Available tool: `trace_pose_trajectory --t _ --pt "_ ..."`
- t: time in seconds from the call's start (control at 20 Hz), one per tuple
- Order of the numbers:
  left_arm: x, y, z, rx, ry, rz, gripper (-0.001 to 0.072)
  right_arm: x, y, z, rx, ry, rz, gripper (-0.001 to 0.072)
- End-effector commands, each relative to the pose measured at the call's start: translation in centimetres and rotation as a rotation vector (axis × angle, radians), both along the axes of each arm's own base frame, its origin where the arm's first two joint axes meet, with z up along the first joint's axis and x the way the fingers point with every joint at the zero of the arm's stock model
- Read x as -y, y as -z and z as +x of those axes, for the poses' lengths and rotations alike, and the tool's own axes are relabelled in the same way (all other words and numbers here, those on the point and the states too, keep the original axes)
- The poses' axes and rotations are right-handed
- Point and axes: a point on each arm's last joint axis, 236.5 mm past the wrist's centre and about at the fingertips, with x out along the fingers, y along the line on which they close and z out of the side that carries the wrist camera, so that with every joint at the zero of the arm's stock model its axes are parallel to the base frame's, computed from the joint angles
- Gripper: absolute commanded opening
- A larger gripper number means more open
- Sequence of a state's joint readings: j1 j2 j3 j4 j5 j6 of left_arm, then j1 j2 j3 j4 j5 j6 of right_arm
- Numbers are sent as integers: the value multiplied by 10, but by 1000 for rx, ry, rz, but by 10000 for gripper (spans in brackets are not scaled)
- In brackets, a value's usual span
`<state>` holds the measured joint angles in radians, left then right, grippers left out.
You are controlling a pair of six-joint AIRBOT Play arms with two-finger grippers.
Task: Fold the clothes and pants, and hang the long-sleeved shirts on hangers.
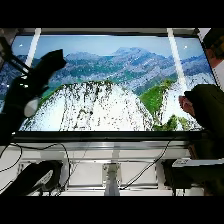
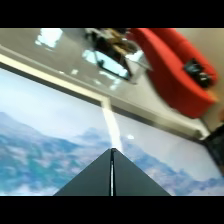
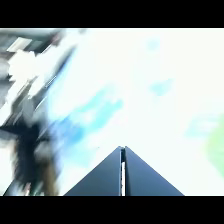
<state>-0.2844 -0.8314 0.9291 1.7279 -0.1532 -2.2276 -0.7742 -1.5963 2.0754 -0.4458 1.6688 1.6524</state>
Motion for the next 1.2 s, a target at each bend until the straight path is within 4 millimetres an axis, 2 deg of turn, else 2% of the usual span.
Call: trace_pose_trajectory --t 0.0,0.1,0.2,0.3,0.4,0.6,0.75,0.95,1.15 --pt "-41 -34 -39 -47 -76 190 22 -131 -43 17 139 -292 105 16" --pt "-50 -80 -70 43 -89 192 22 -186 -46 15 143 -404 116 17" --pt "-58 -116 -102 134 -99 165 22 -228 -48 12 151 -478 128 17" --pt "-65 -132 -127 183 -106 148 23 -258 -49 10 157 -525 130 18" --pt "-69 -145 -145 227 -110 135 23 -279 -51 8 166 -551 135 18" --pt "-78 -167 -180 307 -117 111 24 -302 -52 2 169 -594 142 19" --pt "-82 -177 -199 350 -122 98 23 -305 -52 0 168 -602 143 19" --pt "-85 -183 -211 378 -124 89 23 -304 -52 1 168 -599 142 19" --pt "-85 -183 -211 377 -124 89 23 -304 -52 1 168 -599 142 19"
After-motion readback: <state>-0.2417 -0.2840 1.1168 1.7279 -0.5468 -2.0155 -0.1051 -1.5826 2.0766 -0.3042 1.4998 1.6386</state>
